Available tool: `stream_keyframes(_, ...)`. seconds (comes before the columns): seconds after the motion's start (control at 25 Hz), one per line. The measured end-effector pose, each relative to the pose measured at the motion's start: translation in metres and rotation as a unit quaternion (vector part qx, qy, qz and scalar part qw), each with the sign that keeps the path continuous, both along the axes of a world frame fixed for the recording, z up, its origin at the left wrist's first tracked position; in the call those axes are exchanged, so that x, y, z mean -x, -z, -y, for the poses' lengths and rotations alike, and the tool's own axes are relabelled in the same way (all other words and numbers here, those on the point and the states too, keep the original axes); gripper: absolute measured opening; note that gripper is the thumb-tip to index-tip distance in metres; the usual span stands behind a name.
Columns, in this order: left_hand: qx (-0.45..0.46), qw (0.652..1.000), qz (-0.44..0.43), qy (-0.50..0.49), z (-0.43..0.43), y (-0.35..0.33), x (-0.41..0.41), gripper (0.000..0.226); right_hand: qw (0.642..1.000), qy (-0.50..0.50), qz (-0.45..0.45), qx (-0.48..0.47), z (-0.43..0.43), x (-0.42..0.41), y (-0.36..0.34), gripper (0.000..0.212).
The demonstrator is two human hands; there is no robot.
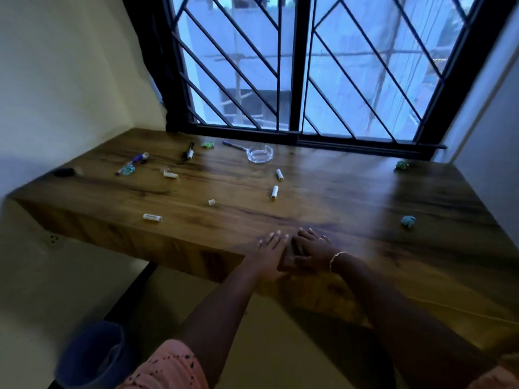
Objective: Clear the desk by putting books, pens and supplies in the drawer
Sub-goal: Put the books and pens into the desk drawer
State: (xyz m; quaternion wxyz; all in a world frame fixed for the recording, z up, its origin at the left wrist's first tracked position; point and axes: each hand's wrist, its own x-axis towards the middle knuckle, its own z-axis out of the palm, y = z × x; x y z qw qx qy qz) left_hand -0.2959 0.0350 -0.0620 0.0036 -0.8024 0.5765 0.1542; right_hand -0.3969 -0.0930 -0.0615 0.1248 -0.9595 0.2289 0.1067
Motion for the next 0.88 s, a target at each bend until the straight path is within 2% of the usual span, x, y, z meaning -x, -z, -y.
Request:
stream_keyframes(0.16,0.060,0.995,-0.031,-0.075,-0.016,-0.002,-0.040,0.080,0.987,0.036,0.144,0.058,-0.013,-0.034,0.011,0.053)
stream_keyframes(0.28,0.073,0.993,0.005,-0.092,-0.023,-0.007,-0.084,0.077,0.985,0.037,0.166,0.027,-0.024,-0.079,0.014,0.055)
stream_keyframes(0.4,0.094,0.988,0.032,-0.114,-0.028,-0.012,-0.138,0.097,0.975,0.043,0.217,-0.004,-0.032,-0.135,0.007,0.057)
stream_keyframes(0.44,0.098,0.988,0.036,-0.117,-0.032,-0.013,-0.159,0.099,0.973,0.044,0.227,-0.005,-0.034,-0.156,0.005,0.057)
stream_keyframes(0.56,0.112,0.985,0.028,-0.130,-0.042,-0.020,-0.213,0.078,0.975,0.050,0.219,-0.002,-0.039,-0.210,0.003,0.056)
stream_keyframes(0.88,0.140,0.981,0.027,-0.131,-0.069,-0.036,-0.328,0.075,0.968,0.081,0.239,0.014,-0.055,-0.314,0.002,0.050)
